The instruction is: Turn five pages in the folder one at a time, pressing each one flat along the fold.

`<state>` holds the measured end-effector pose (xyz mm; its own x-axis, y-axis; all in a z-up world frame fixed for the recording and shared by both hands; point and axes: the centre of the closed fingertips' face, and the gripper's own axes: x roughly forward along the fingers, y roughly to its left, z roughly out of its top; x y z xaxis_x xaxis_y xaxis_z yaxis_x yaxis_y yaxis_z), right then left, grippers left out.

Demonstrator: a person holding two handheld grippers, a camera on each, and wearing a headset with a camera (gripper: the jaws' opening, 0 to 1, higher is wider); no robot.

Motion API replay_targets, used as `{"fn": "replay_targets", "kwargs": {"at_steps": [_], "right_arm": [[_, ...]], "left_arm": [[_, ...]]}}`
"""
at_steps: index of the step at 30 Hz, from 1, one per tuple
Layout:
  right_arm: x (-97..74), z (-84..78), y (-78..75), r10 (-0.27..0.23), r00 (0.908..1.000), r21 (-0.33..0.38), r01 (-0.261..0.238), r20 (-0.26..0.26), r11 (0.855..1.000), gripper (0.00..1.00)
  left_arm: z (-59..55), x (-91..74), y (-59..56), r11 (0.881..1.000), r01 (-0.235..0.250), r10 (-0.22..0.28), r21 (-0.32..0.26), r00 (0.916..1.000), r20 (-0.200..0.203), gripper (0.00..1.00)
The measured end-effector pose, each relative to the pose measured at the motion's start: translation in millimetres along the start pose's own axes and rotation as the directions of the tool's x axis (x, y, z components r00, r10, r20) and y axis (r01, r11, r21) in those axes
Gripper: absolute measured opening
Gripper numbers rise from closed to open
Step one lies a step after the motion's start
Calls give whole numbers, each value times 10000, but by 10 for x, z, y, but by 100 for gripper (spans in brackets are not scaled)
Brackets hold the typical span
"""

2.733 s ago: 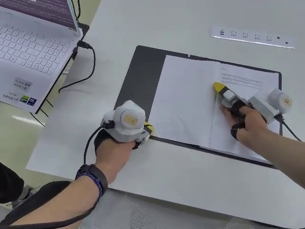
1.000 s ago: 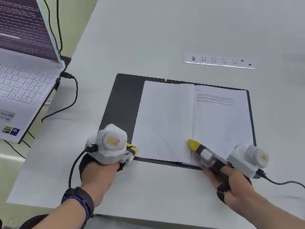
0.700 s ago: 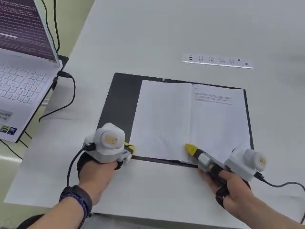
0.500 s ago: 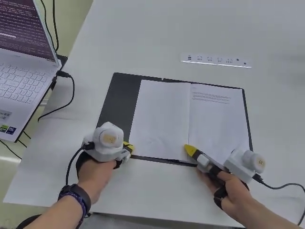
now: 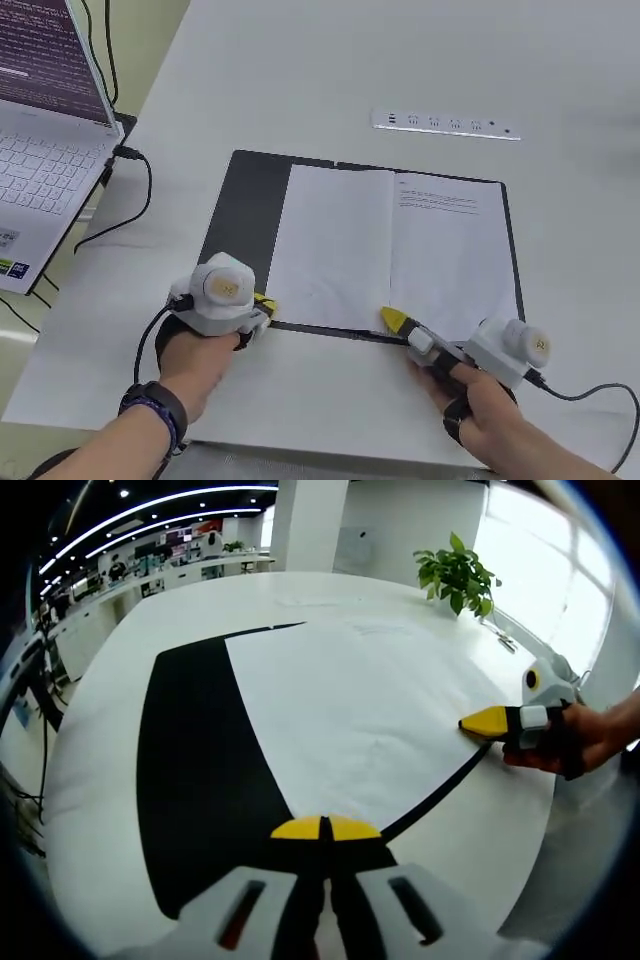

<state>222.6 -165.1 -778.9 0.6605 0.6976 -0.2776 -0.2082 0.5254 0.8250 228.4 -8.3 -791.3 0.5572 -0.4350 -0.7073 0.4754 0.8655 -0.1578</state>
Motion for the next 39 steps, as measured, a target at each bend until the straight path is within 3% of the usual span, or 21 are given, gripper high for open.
{"fn": "replay_targets", "kwargs": {"at_steps": [12, 18, 22, 23, 27, 30, 33, 39], "right_arm": [[-85, -80, 19, -188, 9997, 529, 179, 163, 9984, 0], [-81, -84, 23, -342, 9994, 491, 344, -42, 9982, 0], [-80, -70, 8, -425, 9989, 872, 442, -221, 9952, 0], [-81, -69, 28, -391, 9987, 793, 415, -325, 9960, 0], [-116, -52, 114, -272, 9980, 693, 311, -573, 9971, 0], [-167, -4, 149, -96, 9978, 270, 114, -652, 9996, 2], [-265, 65, 179, 35, 9977, -42, -38, -684, 10000, 9], [-461, 188, 124, -192, 9963, -1005, 108, -834, 9949, 20]], "left_arm": [[-2, 1, -6, 10000, 9, -9, 22, 10000, 33, 0], [-4, -4, -11, 9996, -220, 219, -193, 9997, -72, 0], [0, -2, -27, 9996, -196, 190, -205, 9994, -273, 0], [-13, -5, -66, 9995, 15, -29, -311, 9990, -448, 0], [13, -28, -118, 9997, 66, -80, -248, 9983, -572, 5], [92, -99, -163, 9972, 8, -26, -742, 9997, -248, 9], [146, -176, -274, 9983, 70, -76, -577, 9999, -95, 12], [193, -282, -416, 9992, 257, -256, -301, 9997, 22, 19]]}}
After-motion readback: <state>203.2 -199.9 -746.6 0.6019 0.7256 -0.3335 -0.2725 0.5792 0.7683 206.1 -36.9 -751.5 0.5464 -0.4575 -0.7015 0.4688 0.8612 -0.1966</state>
